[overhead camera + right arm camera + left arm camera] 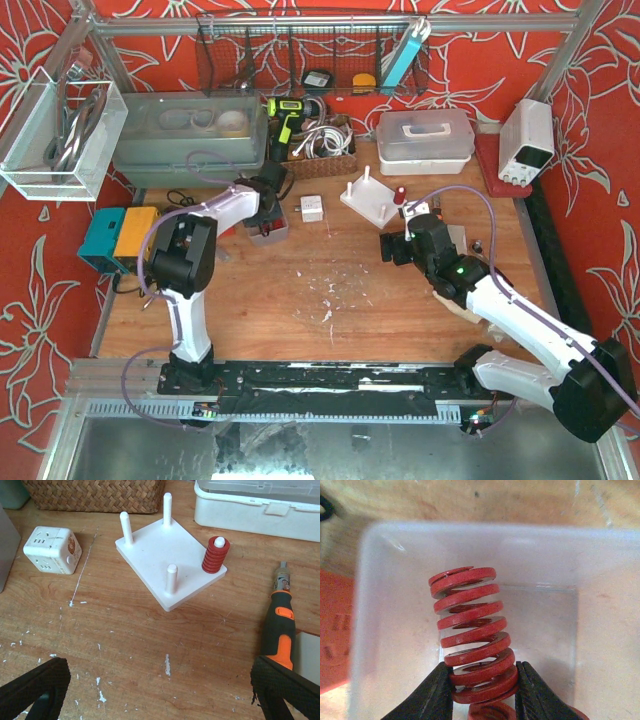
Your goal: Install the large spring
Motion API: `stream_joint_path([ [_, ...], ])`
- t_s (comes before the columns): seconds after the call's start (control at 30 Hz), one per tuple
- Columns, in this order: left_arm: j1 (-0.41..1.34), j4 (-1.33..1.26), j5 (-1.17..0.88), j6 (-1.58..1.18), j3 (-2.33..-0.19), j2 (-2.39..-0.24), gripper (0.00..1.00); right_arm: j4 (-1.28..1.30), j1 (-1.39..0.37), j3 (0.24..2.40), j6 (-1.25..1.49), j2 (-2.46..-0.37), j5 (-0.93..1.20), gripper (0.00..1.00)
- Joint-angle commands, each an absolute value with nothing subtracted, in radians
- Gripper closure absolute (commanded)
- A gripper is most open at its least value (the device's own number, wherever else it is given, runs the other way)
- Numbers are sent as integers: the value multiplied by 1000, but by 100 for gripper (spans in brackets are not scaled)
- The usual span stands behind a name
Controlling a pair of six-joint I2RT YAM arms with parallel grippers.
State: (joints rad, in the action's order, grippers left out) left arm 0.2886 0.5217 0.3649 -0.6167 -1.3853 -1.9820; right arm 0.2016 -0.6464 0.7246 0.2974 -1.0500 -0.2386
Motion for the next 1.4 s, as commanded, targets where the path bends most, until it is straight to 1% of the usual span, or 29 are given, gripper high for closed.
stream_joint_path([
  [0.0,294,537,401,-601,-1387,-1848,100,212,-651,725,287,-1054,-263,1],
  [0.17,327,505,399,-573,-1359,-1752,100,211,-651,724,284,-1059,-270,1],
  [0.3,372,392,389,-511,-1278,-1645,100,214,-651,728,283,-1063,-268,1],
  [0.47,454,120,350,-413,-1079,-1465,100,213,-649,727,286,-1053,-273,1],
  [0.63,520,-214,222,-348,-821,-1303,100,264,-648,783,301,-1049,-250,1],
  [0.73,575,-458,139,-278,-666,-1229,100,358,-647,872,313,-1031,-185,1],
  [0.8,613,-609,72,-252,-579,-1197,100,397,-647,938,320,-1023,-103,2],
  [0.9,675,-791,4,-169,-485,-1179,100,446,-647,1013,326,-1034,89,6],
  [1.0,722,-880,-28,-105,-434,-1183,100,496,-648,1069,321,-1068,256,10],
  [1.1,739,-950,-74,-70,-400,-1199,100,517,-656,1096,326,-1095,361,15],
  [1.23,763,-1025,-129,-13,-373,-1221,100,485,-675,1106,350,-1125,488,18],
  [1.37,780,-1055,-168,37,-366,-1238,100,480,-705,1127,362,-1161,526,18],
])
